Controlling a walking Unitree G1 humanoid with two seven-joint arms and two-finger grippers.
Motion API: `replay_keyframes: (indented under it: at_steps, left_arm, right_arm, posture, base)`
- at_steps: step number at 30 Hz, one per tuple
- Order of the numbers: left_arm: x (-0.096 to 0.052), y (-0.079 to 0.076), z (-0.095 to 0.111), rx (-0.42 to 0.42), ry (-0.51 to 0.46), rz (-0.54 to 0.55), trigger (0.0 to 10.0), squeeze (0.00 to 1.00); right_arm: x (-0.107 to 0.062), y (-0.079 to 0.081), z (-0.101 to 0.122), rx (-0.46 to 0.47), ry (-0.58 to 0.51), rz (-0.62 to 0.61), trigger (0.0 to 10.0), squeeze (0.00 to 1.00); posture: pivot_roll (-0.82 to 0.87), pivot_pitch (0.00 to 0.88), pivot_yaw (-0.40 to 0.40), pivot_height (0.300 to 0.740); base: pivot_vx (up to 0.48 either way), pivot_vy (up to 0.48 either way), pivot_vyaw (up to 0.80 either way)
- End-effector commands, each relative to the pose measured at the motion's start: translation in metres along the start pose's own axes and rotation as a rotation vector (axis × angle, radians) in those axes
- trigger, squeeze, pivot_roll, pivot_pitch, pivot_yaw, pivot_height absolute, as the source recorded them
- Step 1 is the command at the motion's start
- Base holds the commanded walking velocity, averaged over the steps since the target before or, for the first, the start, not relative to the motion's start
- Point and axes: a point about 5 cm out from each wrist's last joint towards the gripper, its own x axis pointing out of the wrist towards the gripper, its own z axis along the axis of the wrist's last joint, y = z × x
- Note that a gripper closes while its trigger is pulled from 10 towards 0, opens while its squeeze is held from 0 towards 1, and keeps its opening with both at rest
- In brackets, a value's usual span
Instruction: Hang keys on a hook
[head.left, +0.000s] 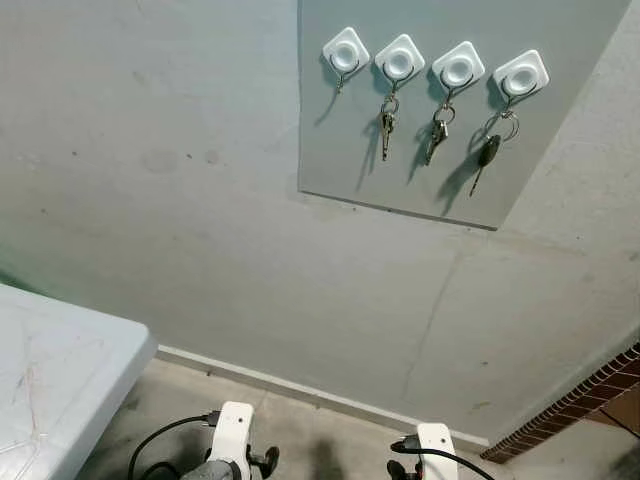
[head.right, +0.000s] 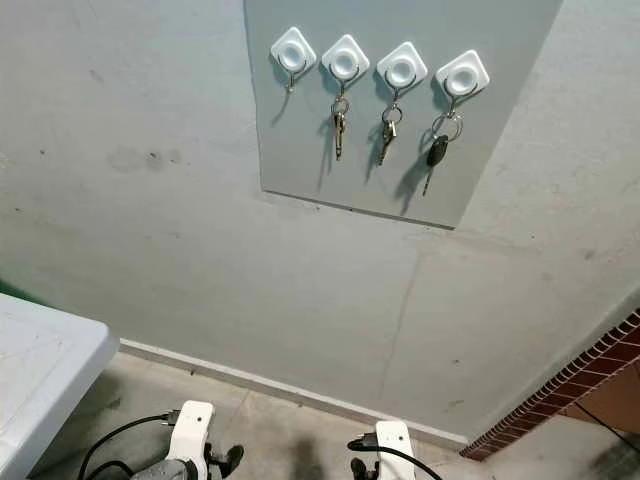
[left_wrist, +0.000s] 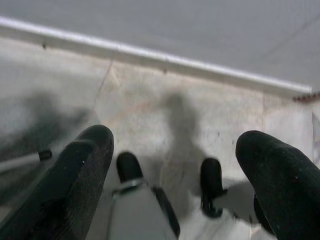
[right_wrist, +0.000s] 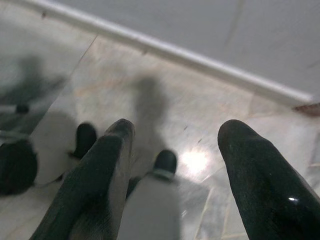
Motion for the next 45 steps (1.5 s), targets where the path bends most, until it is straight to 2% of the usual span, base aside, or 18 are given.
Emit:
replay_keyframes:
  at_steps: [1, 22, 23, 27, 30, 33, 39, 40, 44, 45]
  left_arm:
    - [0.0, 0.003, 0.001, -0.011, -0.008, 0.008, 10.0, 0.0]
    - [0.0, 0.002, 0.003, -0.002, -0.016, 0.007, 10.0, 0.0]
    - [0.002, -0.001, 0.015, -0.012, -0.064, -0.007, 10.0, 0.0]
    - [0.005, -0.005, 0.04, -0.042, -0.154, -0.024, 10.0, 0.0]
    - [0.006, -0.005, 0.069, -0.068, -0.254, -0.024, 10.0, 0.0]
    - [0.005, -0.008, 0.087, -0.063, -0.325, -0.041, 10.0, 0.0]
    - [0.0, -0.005, 0.112, -0.047, -0.452, -0.037, 10.0, 0.0]
    - [-0.003, -0.004, 0.12, -0.063, -0.507, -0.034, 10.0, 0.0]
    - [-0.008, -0.002, 0.133, -0.105, -0.589, -0.014, 10.0, 0.0]
    - [-0.01, -0.001, 0.137, -0.155, -0.62, 0.0, 10.0, 0.0]
  right_arm:
    - [-0.001, 0.001, -0.003, 0.008, 0.006, -0.002, 10.0, 0.0]
    - [-0.001, 0.002, -0.003, 0.002, -0.002, -0.002, 10.0, 0.0]
    - [0.001, 0.001, 0.004, 0.006, -0.03, -0.002, 10.0, 0.0]
    - [0.003, 0.002, 0.023, 0.01, -0.109, 0.008, 10.0, 0.0]
    - [0.005, 0.001, 0.052, 0.014, -0.227, 0.017, 10.0, 0.0]
    - [0.005, 0.001, 0.072, 0.003, -0.316, 0.025, 10.0, 0.0]
    - [-0.001, -0.002, 0.105, -0.043, -0.492, 0.008, 10.0, 0.0]
    - [-0.003, -0.005, 0.112, -0.069, -0.515, -0.022, 10.0, 0.0]
    - [-0.009, -0.009, 0.126, -0.085, -0.599, -0.045, 10.0, 0.0]
    - [-0.013, -0.01, 0.133, -0.092, -0.644, -0.055, 10.0, 0.0]
  posture:
    - [-0.06, 0.0, -0.023, 0.74]
    - [-0.06, 0.0, -0.018, 0.74]
    - [-0.06, 0.0, -0.019, 0.74]
    - [-0.06, 0.0, -0.019, 0.74]
    - [-0.06, 0.0, -0.017, 0.74]
    - [-0.07, 0.0, -0.013, 0.74]
    - [-0.07, 0.0, -0.009, 0.74]
    - [-0.07, 0.0, -0.009, 0.74]
    - [-0.07, 0.0, -0.009, 0.74]
    - [-0.07, 0.0, -0.012, 0.74]
  base:
    - [0.0, 0.0, 0.0]
    - [0.0, 0.0, 0.0]
    - [0.0, 0.0, 0.0]
    - [0.0, 0.0, 0.0]
    - [0.0, 0.0, 0.0]
    - [0.0, 0.0, 0.0]
    - [0.0, 0.0, 0.0]
    - [0.0, 0.0, 0.0]
    - [0.0, 0.0, 0.0]
    - [0.0, 0.0, 0.0]
